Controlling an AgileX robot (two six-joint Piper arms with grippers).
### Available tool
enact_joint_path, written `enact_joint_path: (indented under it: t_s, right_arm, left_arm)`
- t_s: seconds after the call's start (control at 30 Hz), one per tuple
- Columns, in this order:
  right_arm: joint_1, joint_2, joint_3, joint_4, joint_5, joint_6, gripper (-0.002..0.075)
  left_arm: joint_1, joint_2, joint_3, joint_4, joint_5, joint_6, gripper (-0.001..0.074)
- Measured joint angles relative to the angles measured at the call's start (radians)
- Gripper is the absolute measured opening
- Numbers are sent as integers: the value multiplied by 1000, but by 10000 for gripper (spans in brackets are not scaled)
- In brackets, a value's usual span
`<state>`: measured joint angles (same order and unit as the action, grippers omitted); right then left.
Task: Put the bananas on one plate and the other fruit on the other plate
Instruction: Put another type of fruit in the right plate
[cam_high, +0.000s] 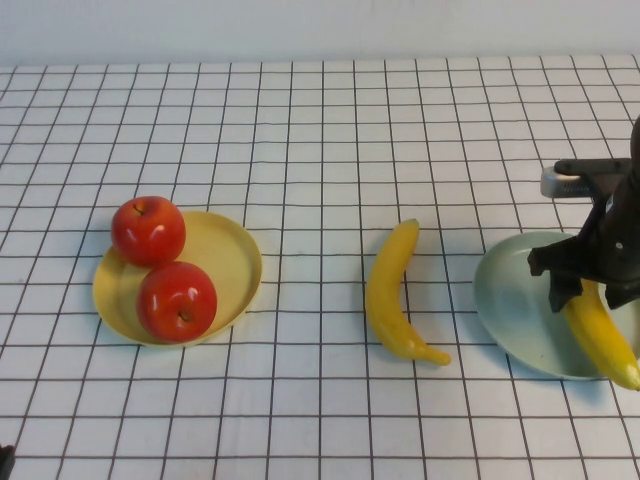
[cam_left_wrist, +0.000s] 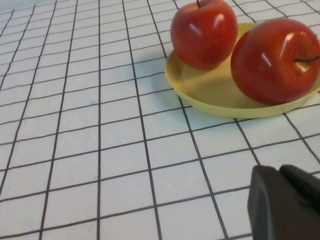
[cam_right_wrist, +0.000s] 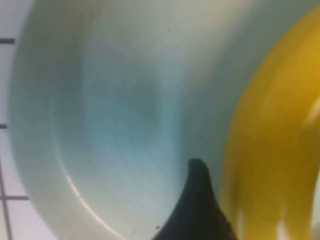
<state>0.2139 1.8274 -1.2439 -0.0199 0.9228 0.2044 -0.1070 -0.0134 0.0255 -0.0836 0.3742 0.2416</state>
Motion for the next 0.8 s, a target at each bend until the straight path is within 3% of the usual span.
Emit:
enact_joint_path:
  t_s: [0.23, 0.4, 0.8]
  right_arm:
    - [12, -103, -100, 2, 19, 0, 474]
    - [102, -145, -204, 20, 39, 0, 474]
    - [327, 148, -371, 131, 99, 43, 474]
  left_arm:
    - [0, 0, 0, 0, 0, 0, -4]
    - [0, 0, 0, 0, 0, 0, -4]
    - [0, 0, 0, 0, 0, 0, -5]
